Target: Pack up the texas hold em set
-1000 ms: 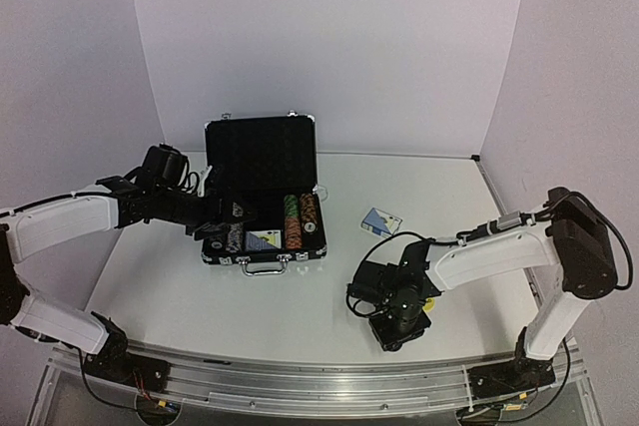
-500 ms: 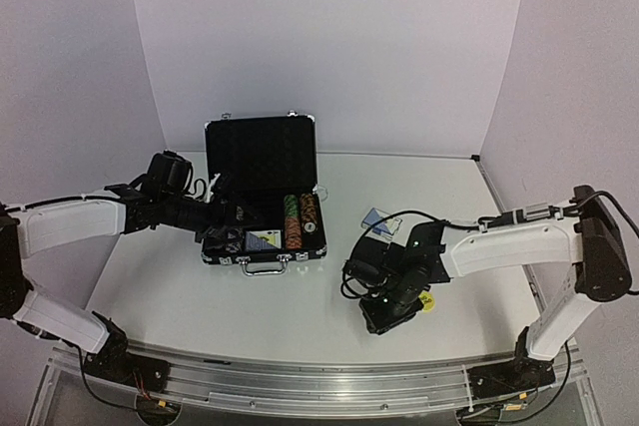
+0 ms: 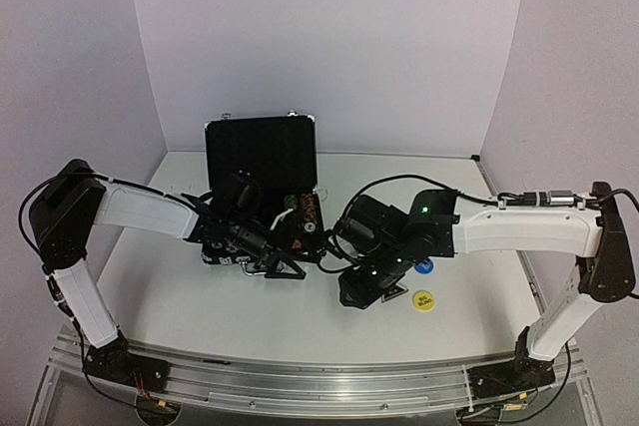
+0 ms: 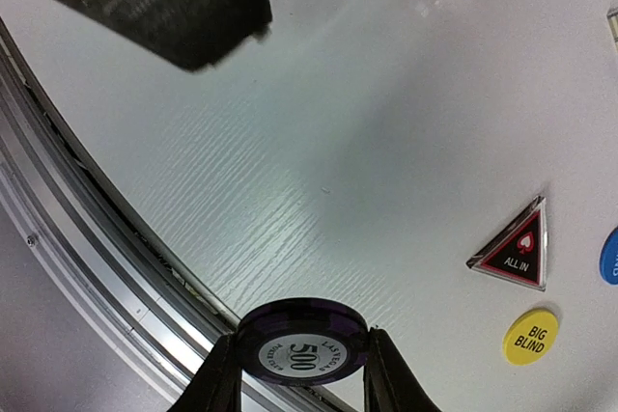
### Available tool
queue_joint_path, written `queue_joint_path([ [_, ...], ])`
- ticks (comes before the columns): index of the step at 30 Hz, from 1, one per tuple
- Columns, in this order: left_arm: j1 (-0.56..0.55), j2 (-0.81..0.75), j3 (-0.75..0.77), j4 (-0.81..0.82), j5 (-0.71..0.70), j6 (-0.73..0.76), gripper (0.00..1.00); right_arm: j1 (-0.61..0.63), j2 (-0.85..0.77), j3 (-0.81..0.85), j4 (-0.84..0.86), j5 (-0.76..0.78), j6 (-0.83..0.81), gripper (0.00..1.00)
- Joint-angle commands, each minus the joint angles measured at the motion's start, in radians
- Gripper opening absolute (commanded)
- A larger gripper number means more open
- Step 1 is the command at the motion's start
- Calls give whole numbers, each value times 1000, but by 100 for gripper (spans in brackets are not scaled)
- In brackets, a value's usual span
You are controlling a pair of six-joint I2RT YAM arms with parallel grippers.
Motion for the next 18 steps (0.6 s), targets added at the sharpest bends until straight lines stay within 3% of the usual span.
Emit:
queue_joint_path([
  [1, -42, 62, 101, 79, 87, -59, 77, 6, 5, 61, -10, -16, -87, 27],
  [8, -81, 145, 181, 29, 126, -58, 69, 6, 46, 104, -10, -13, -140, 27],
  [18, -86, 142, 157, -33, 177, -26, 54, 4, 63, 117, -10, 26, -158, 27],
])
